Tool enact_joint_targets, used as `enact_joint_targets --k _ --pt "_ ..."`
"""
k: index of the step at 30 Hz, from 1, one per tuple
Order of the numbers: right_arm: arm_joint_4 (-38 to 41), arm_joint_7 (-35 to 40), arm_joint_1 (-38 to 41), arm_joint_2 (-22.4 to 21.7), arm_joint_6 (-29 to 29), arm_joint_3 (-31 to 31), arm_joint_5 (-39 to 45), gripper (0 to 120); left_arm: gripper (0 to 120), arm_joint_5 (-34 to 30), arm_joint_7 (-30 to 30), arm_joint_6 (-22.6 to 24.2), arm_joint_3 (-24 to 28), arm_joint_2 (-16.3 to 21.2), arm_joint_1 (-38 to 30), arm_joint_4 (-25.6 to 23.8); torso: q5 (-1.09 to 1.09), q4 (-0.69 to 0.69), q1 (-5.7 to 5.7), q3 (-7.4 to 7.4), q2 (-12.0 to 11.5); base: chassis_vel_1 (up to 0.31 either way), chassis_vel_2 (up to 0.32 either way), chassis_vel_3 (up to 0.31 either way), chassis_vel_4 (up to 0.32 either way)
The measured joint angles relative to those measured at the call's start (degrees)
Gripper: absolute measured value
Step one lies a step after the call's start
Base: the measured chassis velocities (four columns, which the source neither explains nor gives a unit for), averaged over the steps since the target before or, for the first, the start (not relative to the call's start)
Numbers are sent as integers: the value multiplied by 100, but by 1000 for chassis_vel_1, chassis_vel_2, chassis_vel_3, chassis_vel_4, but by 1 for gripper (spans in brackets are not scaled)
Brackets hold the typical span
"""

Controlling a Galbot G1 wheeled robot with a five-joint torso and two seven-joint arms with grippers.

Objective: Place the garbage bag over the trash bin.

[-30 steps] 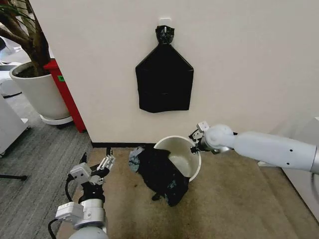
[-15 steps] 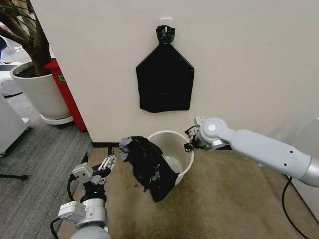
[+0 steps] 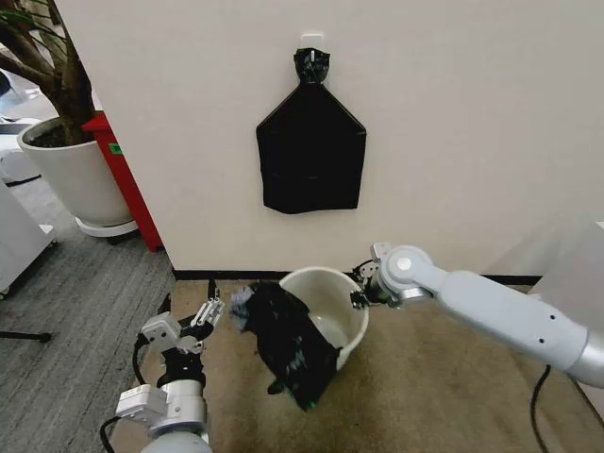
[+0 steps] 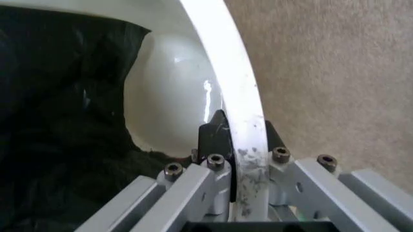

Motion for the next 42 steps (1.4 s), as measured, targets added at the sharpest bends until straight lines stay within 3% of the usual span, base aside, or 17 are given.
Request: enact_joint_targets --k 10,19,30,34,36,39,42 --pt "-137 151 -982 319 90 821 -427 0 96 21 2 12 23 23 -6 64 2 -1 0 0 0 0 0 0 0" --pt "-127 82 -1418 172 86 975 -721 0 96 17 -1 20 34 28 -5 81 -1 -2 0 -2 1 0 0 0 0" --pt "-119 336 -1588 411 9 970 -1030 0 96 24 -14 1 53 17 -21 167 -2 -5 -1 -1 2 0 0 0 0" --pt "-47 675 -1394 674 102 812 -1052 19 96 25 -28 -7 203 20 -114 294 1 1 0 1 0 0 0 0 0" --pt "-35 703 -1368 693 107 794 -1058 20 96 25 -29 -4 227 20 -132 302 1 1 0 1 0 0 0 0 0" --pt "-1 830 -1258 761 105 779 -1053 35 96 25 -29 18 304 22 -211 346 4 1 0 2 -1 0 0 0 0" --pt "20 926 -1147 769 90 854 -1041 42 96 23 -33 21 318 45 -232 384 3 0 0 2 -2 0 0 0 0"
